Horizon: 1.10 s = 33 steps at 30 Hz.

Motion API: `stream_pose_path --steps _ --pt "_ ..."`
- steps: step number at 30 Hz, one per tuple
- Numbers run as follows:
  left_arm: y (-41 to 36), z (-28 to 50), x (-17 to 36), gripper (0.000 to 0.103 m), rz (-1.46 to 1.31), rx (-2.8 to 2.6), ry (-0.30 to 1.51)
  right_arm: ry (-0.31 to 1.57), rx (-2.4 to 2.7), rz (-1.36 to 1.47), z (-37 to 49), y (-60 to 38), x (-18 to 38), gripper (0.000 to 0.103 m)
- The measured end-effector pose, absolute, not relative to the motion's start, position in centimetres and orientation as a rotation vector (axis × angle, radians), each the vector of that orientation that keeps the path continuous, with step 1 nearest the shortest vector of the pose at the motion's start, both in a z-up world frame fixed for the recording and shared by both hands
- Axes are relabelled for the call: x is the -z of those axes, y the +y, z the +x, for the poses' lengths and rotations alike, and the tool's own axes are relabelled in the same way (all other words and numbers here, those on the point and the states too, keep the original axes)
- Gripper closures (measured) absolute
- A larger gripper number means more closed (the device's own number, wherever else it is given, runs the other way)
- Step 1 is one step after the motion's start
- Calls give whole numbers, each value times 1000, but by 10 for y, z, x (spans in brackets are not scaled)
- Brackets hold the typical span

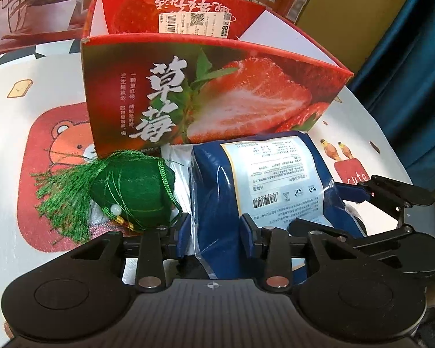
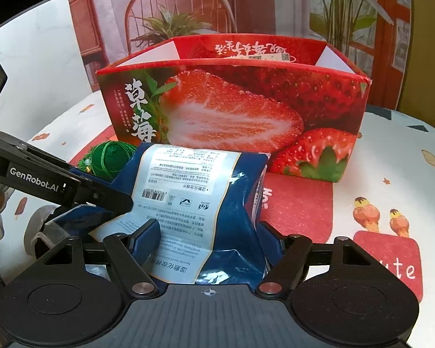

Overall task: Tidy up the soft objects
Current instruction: 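Lift the blue bag off the table with both grippers, then carry the blue bag over the red box with both grippers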

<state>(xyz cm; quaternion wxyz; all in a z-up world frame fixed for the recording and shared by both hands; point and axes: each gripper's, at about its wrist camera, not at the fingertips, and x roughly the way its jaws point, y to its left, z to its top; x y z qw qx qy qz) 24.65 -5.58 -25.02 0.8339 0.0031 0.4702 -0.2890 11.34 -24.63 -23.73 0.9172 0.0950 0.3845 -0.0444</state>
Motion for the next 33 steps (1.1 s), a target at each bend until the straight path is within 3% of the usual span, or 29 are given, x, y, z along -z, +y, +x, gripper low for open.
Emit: stream_pose_path --steps 15,33 --pt "-62 225 233 65 50 649 895 764 56 202 113 -248 231 41" --pt "-47 221 140 65 -27 673 626 529 12 -13 124 -256 144 43"
